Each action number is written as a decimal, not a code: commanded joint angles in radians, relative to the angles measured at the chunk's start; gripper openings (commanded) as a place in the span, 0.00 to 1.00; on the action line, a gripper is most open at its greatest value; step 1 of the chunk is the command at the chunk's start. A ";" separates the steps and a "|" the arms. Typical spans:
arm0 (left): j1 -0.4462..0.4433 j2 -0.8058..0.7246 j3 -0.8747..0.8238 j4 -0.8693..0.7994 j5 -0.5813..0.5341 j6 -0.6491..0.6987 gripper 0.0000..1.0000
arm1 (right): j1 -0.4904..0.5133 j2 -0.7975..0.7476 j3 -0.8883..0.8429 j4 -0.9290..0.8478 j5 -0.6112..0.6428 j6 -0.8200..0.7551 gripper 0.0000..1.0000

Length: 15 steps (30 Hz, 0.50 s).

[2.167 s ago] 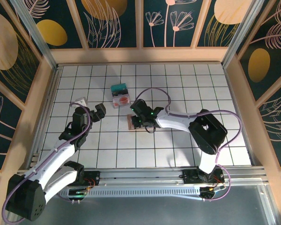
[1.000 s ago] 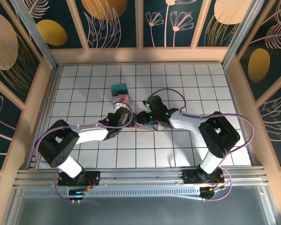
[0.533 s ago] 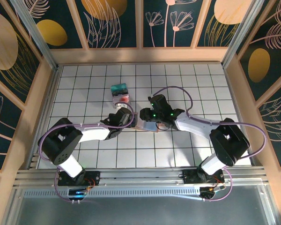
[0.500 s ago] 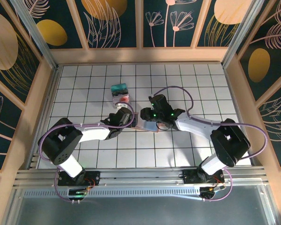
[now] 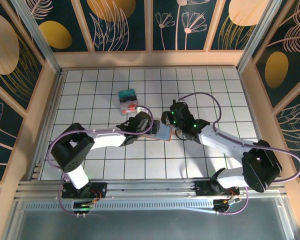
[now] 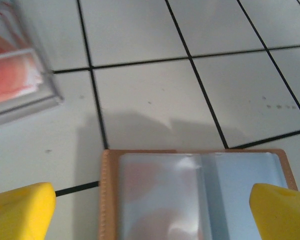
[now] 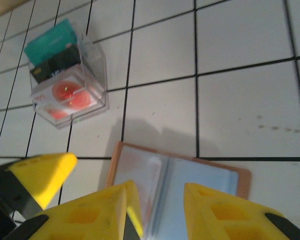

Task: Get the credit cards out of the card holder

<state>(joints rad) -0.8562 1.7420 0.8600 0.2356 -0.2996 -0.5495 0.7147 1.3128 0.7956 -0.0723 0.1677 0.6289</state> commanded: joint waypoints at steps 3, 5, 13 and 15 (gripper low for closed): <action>-0.034 0.034 0.051 -0.005 0.002 -0.069 0.99 | -0.023 -0.089 -0.041 -0.027 0.085 0.029 0.36; -0.034 0.020 0.047 -0.038 -0.032 -0.160 0.99 | -0.024 -0.098 -0.044 -0.049 0.091 0.027 0.36; 0.095 -0.198 -0.074 -0.189 -0.138 -0.359 0.99 | 0.079 -0.006 0.049 -0.173 0.155 0.009 0.33; 0.142 -0.275 -0.132 -0.181 -0.144 -0.368 0.99 | 0.122 0.062 0.110 -0.214 0.163 0.014 0.33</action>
<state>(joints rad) -0.7654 1.5452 0.7864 0.1036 -0.4038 -0.8387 0.7879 1.3170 0.8291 -0.2127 0.2718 0.6384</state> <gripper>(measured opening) 0.988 0.335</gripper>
